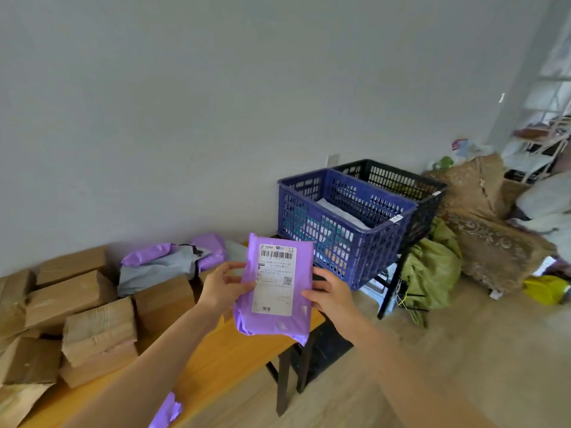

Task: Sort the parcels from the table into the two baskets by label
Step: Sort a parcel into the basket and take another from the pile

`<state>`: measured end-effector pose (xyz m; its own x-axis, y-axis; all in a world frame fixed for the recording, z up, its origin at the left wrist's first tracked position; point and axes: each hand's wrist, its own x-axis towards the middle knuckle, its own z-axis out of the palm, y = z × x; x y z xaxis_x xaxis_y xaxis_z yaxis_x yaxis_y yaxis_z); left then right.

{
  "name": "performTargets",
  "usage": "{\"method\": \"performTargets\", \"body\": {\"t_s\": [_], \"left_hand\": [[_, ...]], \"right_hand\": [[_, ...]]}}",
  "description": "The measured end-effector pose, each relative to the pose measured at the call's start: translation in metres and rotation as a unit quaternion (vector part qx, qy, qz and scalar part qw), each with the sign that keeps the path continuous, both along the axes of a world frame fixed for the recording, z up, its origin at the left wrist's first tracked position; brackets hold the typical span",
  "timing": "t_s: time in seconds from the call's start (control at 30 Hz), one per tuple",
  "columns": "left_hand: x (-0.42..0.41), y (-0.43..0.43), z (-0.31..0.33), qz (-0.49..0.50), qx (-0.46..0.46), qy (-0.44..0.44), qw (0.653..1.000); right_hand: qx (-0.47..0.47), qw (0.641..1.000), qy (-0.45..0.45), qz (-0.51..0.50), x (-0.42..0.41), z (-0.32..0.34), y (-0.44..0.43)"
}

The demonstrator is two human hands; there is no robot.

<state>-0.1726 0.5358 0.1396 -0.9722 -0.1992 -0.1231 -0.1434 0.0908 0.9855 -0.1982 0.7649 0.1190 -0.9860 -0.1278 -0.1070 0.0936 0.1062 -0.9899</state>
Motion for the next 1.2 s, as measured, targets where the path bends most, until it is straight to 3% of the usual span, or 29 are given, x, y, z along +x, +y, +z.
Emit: {"method": "performTargets", "body": {"t_s": [0.4, 0.83, 1.2], "left_hand": [[-0.062, 0.169, 0.006, -0.093, -0.052, -0.002, 0.994], [-0.121, 0.378, -0.001, -0.124, -0.085, -0.028, 0.988], [-0.193, 0.477, -0.015, -0.163, -0.109, -0.036, 0.98]], "right_hand": [[-0.052, 0.993, -0.022, -0.108, -0.034, -0.011, 0.168], [-0.046, 0.989, -0.016, -0.141, -0.068, -0.017, 0.372], [-0.044, 0.98, -0.026, -0.194, -0.129, -0.042, 0.472]]}}
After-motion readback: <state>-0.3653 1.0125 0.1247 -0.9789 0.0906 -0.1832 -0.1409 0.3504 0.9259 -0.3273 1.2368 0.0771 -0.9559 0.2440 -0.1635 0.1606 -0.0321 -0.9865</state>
